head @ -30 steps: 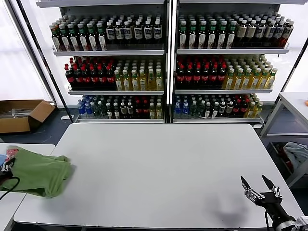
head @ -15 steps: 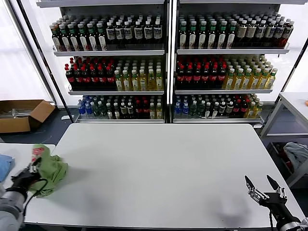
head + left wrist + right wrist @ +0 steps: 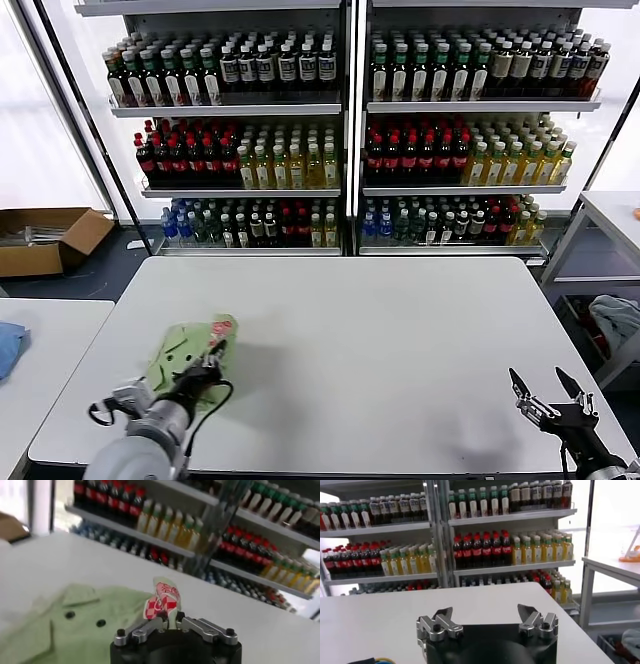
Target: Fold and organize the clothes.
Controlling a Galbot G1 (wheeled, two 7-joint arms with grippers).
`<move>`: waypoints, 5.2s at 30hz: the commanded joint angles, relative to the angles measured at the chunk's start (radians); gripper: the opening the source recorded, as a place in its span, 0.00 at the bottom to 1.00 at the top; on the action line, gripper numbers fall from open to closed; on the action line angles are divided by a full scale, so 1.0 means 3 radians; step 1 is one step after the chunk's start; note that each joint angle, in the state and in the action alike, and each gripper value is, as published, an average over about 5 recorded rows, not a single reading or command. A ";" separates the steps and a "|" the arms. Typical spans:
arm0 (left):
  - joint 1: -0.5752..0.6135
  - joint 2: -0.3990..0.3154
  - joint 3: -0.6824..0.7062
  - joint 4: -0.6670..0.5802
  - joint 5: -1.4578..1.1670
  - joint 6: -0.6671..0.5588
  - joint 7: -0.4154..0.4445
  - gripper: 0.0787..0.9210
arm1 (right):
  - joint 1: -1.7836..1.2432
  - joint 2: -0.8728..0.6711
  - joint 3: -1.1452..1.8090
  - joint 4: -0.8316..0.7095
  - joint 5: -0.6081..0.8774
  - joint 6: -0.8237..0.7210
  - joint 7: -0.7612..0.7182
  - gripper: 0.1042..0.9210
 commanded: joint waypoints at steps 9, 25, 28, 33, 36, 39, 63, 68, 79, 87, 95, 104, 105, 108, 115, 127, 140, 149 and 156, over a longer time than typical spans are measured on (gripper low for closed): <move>-0.0721 -0.0415 0.1098 0.0592 -0.0733 -0.0025 -0.0805 0.06 | -0.0037 0.0038 -0.0115 0.0152 -0.0075 -0.0029 0.0012 0.88; -0.0895 -0.0498 0.1138 0.0687 -0.0808 -0.0481 -0.0719 0.12 | -0.0054 0.0087 -0.0741 0.0320 -0.0347 -0.0067 0.0023 0.88; -0.0846 -0.0475 0.1094 0.0597 -0.0740 -0.0489 -0.0627 0.21 | -0.0012 0.0096 -0.0933 0.0319 -0.0454 -0.0077 0.0028 0.88; -0.0643 -0.0365 0.0867 0.0299 -0.0707 -0.0464 -0.0431 0.39 | 0.0268 0.0105 -0.1360 0.0248 -0.0627 -0.0163 0.0120 0.88; -0.0473 -0.0250 0.0559 0.0134 -0.0699 -0.0425 -0.0278 0.49 | 0.0534 0.0128 -0.1819 0.0140 -0.0688 -0.0291 0.0314 0.88; -0.0336 -0.0121 0.0194 -0.0057 -0.0794 -0.0370 -0.0187 0.59 | 0.0849 0.0224 -0.2292 -0.0063 -0.0682 -0.0440 0.0508 0.88; 0.0037 -0.0031 -0.0318 -0.0509 -0.0557 -0.0351 -0.0112 0.88 | 0.1951 0.0584 -0.2965 -0.1244 -0.0429 -0.0708 0.0680 0.56; 0.0057 -0.0072 -0.0315 -0.0493 -0.0541 -0.0353 -0.0139 0.88 | 0.1939 0.0543 -0.2951 -0.1187 -0.0440 -0.0707 0.0669 0.40; 0.0072 -0.0110 -0.0330 -0.0500 -0.0520 -0.0352 -0.0139 0.88 | 0.1628 0.0173 -0.2679 -0.0691 -0.0606 -0.0719 0.0678 0.04; 0.0044 -0.0159 -0.0264 -0.0490 -0.0482 -0.0345 -0.0136 0.88 | 0.1162 -0.0267 -0.2027 -0.0327 -0.0663 -0.0696 0.0493 0.02; 0.0024 -0.0199 -0.0187 -0.0467 -0.0395 -0.0340 -0.0129 0.88 | 0.0869 -0.0422 -0.1713 -0.0213 -0.0663 -0.0453 0.0427 0.04; 0.0087 -0.0191 -0.0194 -0.0529 -0.0383 -0.0329 -0.0127 0.88 | 0.0792 -0.0266 -0.1833 0.0005 -0.0652 -0.0246 0.0501 0.34; 0.0091 -0.0190 -0.0193 -0.0534 -0.0383 -0.0327 -0.0128 0.88 | 0.0868 -0.0218 -0.1930 -0.0021 -0.0677 -0.0260 0.0514 0.38; 0.0112 -0.0194 -0.0186 -0.0551 -0.0378 -0.0312 -0.0134 0.88 | 0.1140 -0.0059 -0.2260 -0.0189 -0.0751 -0.0317 0.0570 0.48; 0.0197 -0.0202 -0.0228 -0.0584 -0.0344 -0.0311 -0.0129 0.88 | 0.1508 0.0137 -0.2627 -0.0749 -0.0752 -0.0503 0.0728 0.73; 0.0177 -0.0205 -0.0247 -0.0576 -0.0351 -0.0337 -0.0130 0.88 | 0.1341 -0.0006 -0.2546 -0.0412 -0.0697 -0.1085 0.1071 0.88; 0.0156 -0.0191 -0.0212 -0.0571 -0.0349 -0.0334 -0.0127 0.88 | 0.1869 0.0348 -0.3106 -0.0642 -0.0956 -0.1034 0.1281 0.88; 0.0223 -0.0209 -0.0253 -0.0603 -0.0340 -0.0334 -0.0107 0.88 | 0.1867 0.0323 -0.3302 -0.0890 -0.1139 -0.1292 0.1260 0.88; 0.0188 -0.0235 -0.0223 -0.0595 -0.0324 -0.0332 -0.0099 0.88 | 0.1781 0.0237 -0.3144 -0.0331 -0.1045 -0.1236 0.1254 0.88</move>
